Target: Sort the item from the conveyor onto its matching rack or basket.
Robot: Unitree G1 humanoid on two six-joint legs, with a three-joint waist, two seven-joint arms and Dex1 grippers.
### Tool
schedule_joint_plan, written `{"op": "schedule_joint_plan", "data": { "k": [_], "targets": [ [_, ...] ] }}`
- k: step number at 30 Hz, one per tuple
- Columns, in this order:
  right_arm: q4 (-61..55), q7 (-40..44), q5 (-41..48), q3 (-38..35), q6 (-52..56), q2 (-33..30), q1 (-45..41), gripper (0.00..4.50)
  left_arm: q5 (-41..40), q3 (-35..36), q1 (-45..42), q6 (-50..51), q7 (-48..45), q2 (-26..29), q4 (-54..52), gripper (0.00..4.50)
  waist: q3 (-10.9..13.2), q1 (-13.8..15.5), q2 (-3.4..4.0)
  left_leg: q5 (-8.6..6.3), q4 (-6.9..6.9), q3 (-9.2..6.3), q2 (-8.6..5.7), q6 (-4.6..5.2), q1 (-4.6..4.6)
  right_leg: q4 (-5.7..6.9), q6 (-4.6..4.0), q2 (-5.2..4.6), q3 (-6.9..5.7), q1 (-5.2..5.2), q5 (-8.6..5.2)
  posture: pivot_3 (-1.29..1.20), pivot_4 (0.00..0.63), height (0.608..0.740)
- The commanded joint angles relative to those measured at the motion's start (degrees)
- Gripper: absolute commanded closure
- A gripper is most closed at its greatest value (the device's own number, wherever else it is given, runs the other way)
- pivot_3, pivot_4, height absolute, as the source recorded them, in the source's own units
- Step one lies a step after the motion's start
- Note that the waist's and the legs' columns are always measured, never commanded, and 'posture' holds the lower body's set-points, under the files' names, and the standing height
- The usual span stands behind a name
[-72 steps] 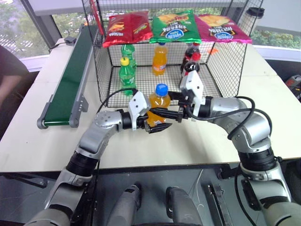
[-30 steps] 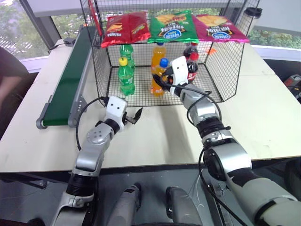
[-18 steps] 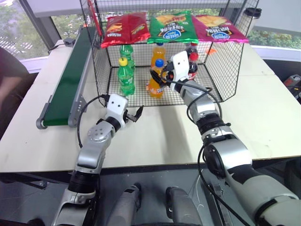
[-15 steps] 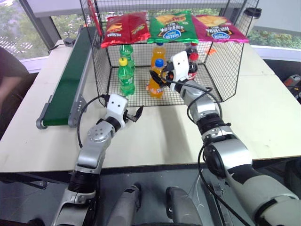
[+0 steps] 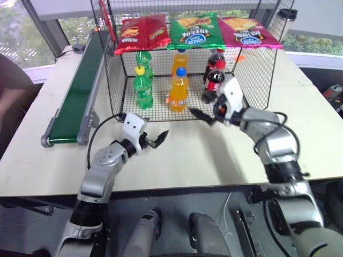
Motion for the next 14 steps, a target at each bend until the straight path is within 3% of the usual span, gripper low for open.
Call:
{"op": "schedule_joint_plan", "data": {
  "k": [1,7,14],
  "targets": [
    [-8.81,3.81,4.29,0.32,5.26,-2.65,4.15,0.04,-0.89,0.7,0.44,0.03,-1.07,1.17,-1.85,0.0,0.0,0.0,0.0,0.0,0.0,0.01,0.0,0.0,0.0,-0.01,-0.01,-0.02,0.0,0.0,0.0,0.0,0.15,0.738],
    [-14.88,5.7,8.3,-0.24,10.2,-4.85,9.82,0.04,-1.46,1.56,1.82,0.58,-1.35,2.19,-3.0,0.0,0.0,0.22,-0.01,-0.01,0.07,0.03,-0.01,-0.01,-0.02,-0.05,-0.02,-0.09,0.01,0.04,-0.02,0.0,0.15,0.738],
    [-14.06,6.34,8.25,0.79,9.71,-4.82,11.81,0.04,-2.75,2.45,3.32,-0.03,-1.27,2.41,-3.93,0.0,-0.01,0.32,-0.01,-0.01,0.06,0.03,-0.02,-0.01,-0.05,-0.13,-0.02,-0.11,-0.01,0.06,-0.01,0.0,0.15,0.738]
  ]
}}
